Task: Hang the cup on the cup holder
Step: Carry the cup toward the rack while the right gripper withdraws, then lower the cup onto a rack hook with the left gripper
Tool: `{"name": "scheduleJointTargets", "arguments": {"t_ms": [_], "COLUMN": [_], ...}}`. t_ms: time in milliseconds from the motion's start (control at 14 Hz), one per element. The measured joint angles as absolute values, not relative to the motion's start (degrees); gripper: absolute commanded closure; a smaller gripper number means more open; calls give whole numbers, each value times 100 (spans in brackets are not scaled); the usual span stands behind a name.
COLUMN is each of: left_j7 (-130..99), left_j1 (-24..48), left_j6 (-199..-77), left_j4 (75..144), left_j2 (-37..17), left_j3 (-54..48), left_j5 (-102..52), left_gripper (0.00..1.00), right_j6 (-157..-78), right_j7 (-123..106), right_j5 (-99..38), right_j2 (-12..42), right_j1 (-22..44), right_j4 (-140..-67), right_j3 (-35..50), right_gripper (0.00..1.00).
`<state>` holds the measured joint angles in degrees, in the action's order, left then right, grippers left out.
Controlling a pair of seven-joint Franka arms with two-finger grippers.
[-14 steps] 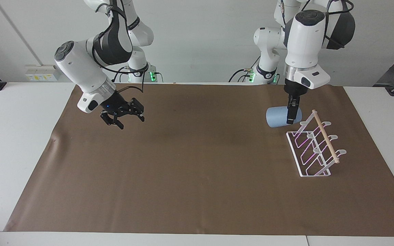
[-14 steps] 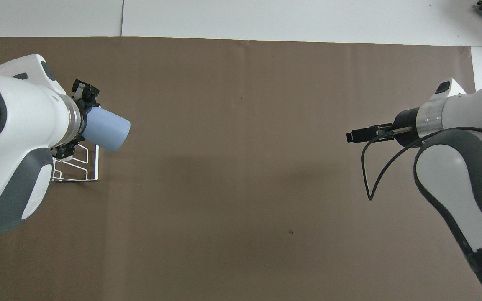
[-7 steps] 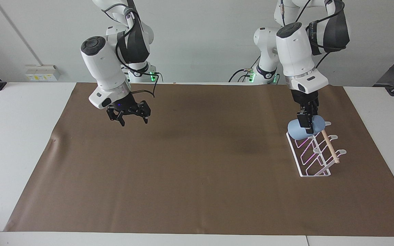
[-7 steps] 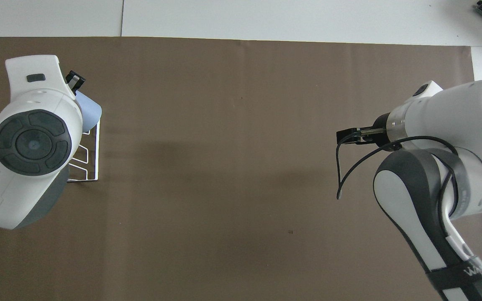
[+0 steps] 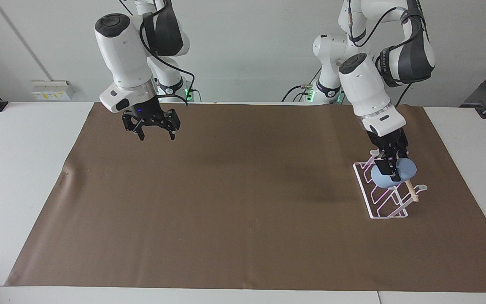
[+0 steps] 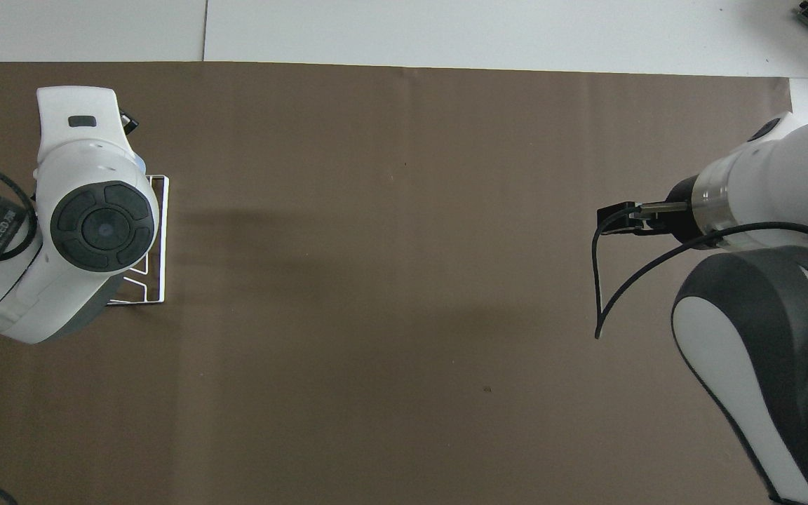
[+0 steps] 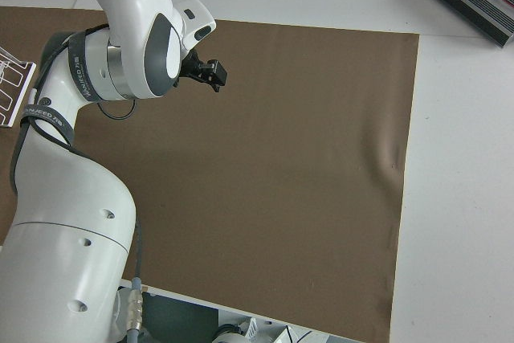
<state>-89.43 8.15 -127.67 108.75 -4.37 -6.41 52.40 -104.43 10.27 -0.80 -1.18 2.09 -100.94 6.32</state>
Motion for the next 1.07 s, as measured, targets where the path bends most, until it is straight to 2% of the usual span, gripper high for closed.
{"name": "scheduleJointTargets", "arguments": {"t_ms": [427,712,1068], "left_j7": [-8962,-8962,-8962], "left_j1": [384,342,309], "left_j6": [-13436,-13670,-13916], "left_j4": [10880,11122,11415], "left_j2": [-632,-651,-640], "left_j3": [-637,-656,-650], "left_j5": [5322,5325,5326], "left_gripper": [100,100,100], "right_j6": [-9342,-8644,-8511], "right_j7": [1027,1027,1027], "right_j5": [-78,-78,-78], "right_j2": [-148,-164,-198], "right_j1": [-165,-477,-533], "right_j4": [-9077,-8587,-8533], "right_j3": [609,597,590], "right_gripper": [0,0,0]}}
